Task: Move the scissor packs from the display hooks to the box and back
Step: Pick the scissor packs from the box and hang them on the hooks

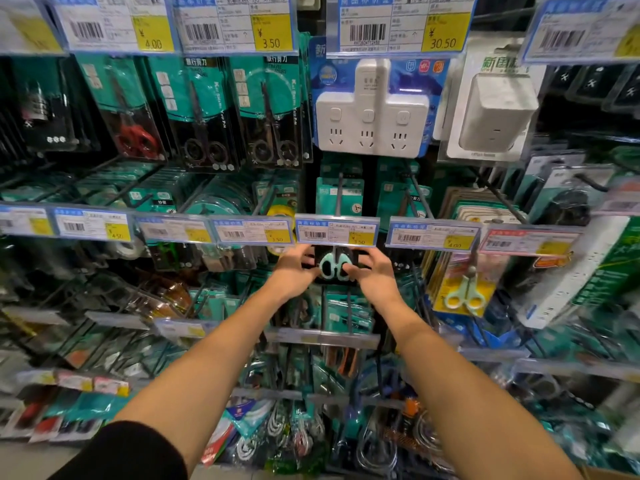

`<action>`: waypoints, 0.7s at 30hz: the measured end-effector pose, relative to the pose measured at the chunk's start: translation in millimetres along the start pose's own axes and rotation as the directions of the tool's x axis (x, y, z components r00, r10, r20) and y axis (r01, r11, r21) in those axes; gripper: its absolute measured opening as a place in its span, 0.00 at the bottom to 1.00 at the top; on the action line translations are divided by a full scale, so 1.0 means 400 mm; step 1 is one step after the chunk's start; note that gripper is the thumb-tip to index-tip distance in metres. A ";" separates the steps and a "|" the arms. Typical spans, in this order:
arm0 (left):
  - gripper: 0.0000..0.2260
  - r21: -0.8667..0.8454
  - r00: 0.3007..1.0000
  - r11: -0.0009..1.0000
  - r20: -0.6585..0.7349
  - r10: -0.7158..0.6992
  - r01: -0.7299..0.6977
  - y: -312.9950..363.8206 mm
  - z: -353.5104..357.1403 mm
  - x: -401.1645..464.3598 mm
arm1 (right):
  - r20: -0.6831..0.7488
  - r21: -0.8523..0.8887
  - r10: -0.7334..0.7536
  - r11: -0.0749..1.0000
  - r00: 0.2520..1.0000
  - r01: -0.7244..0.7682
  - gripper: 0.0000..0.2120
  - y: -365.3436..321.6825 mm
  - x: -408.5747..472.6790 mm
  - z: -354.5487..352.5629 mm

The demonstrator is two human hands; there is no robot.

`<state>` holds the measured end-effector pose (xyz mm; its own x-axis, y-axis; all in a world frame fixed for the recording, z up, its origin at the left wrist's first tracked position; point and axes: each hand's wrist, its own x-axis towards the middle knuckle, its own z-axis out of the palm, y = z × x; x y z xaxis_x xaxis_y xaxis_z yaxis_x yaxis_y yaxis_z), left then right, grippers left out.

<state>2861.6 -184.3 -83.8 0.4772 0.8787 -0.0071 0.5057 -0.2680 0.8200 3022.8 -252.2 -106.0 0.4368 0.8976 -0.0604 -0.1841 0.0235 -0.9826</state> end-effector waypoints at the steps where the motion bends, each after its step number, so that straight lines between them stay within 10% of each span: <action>1: 0.24 0.010 1.000 1.000 0.002 0.007 -0.007 0.001 0.000 -0.003 | 0.010 -0.020 0.006 1.000 1.000 -0.006 0.14 -0.002 -0.004 0.000; 9: 0.31 0.339 0.998 0.939 0.036 0.046 -0.056 0.033 0.009 -0.107 | 0.059 -0.577 0.026 0.816 0.998 0.013 0.20 -0.015 -0.071 0.005; 16: 0.27 0.755 0.999 0.655 0.043 -0.020 -0.019 0.075 0.068 -0.237 | 0.158 -0.962 -0.105 0.208 0.982 0.177 0.30 0.015 -0.201 -0.033; 21: 0.26 0.853 0.998 0.520 0.057 -0.007 -0.045 0.121 0.107 -0.349 | 0.181 -0.983 -0.055 0.007 0.982 0.182 0.33 0.026 -0.333 -0.088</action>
<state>2850.1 -337.0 -67.9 0.5136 0.8568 -0.0455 0.8546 -0.5156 -0.0619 2993.8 -387.0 -114.4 0.2795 0.9598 0.0261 0.9439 -0.2697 -0.1906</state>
